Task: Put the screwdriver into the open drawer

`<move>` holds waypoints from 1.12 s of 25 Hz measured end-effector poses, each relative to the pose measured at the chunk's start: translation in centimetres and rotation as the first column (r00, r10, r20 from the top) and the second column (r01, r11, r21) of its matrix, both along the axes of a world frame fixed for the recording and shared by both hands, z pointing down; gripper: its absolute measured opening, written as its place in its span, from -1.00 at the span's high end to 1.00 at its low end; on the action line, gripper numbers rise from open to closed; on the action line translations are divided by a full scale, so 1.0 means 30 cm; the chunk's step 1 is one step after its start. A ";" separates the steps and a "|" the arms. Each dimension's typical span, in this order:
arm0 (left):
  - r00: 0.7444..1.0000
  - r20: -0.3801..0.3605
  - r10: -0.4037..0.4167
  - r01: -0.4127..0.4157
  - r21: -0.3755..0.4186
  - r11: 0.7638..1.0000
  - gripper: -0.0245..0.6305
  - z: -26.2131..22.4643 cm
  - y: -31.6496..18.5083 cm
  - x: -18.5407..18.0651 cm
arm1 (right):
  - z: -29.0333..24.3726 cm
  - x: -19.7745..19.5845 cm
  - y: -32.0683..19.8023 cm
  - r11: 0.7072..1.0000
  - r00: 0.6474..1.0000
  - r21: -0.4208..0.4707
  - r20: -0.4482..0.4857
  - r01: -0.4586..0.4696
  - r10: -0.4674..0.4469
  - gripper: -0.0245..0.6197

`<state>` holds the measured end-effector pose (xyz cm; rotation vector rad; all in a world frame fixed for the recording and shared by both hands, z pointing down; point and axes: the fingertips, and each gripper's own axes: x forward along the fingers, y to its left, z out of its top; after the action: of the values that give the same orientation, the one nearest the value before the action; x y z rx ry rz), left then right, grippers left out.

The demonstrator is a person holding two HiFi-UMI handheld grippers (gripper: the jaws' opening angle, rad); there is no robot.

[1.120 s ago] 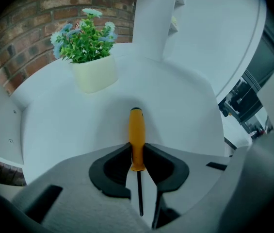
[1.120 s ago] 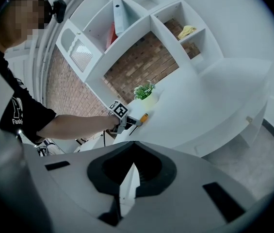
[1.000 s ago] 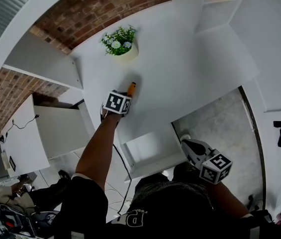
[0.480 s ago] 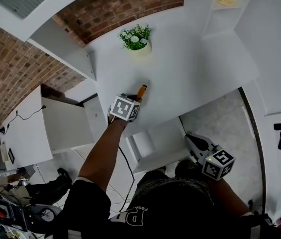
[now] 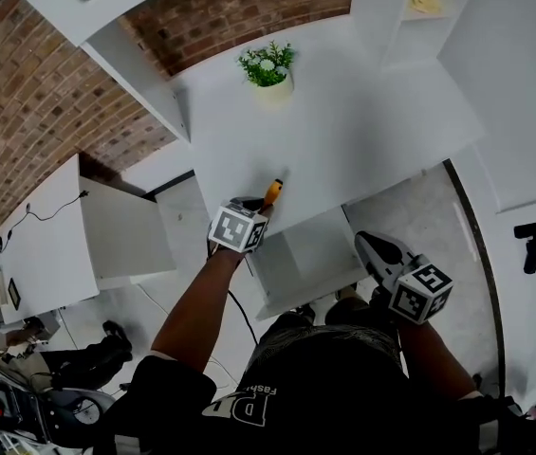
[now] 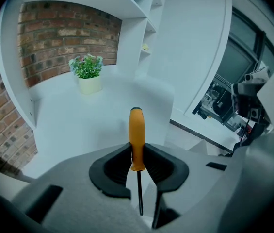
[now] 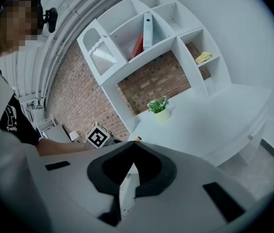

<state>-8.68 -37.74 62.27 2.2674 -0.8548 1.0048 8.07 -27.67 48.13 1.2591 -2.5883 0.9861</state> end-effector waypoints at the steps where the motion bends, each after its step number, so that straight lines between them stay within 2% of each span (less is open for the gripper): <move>1: 1.000 -0.002 0.010 -0.010 0.006 1.000 0.66 -0.005 0.021 0.003 | -0.003 -0.003 0.011 1.000 1.000 0.004 -0.003 -0.006 0.006 0.91; 7: 0.996 -0.011 0.092 -0.092 0.010 0.996 0.66 0.002 0.152 0.058 | -0.010 -0.011 0.066 0.998 0.998 0.005 0.008 -0.064 0.064 0.91; 12: 0.984 0.016 0.177 -0.177 -0.021 0.984 0.66 0.092 0.269 0.130 | 0.009 -0.001 0.096 0.994 0.993 -0.009 0.037 -0.108 0.108 0.91; 18: 0.956 0.058 0.288 -0.286 -0.042 0.957 0.65 0.181 0.383 0.218 | 0.036 0.026 0.131 0.990 0.989 -0.021 0.049 -0.142 0.142 0.91; 28: 0.924 0.156 0.348 -0.334 -0.113 0.936 0.65 0.396 0.438 0.283 | 0.095 0.111 0.204 0.985 0.986 -0.056 0.024 -0.165 0.166 0.91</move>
<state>-0.18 -24.61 74.16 2.3286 -0.4772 1.3836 11.39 -21.56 50.98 1.4765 -2.4916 1.1020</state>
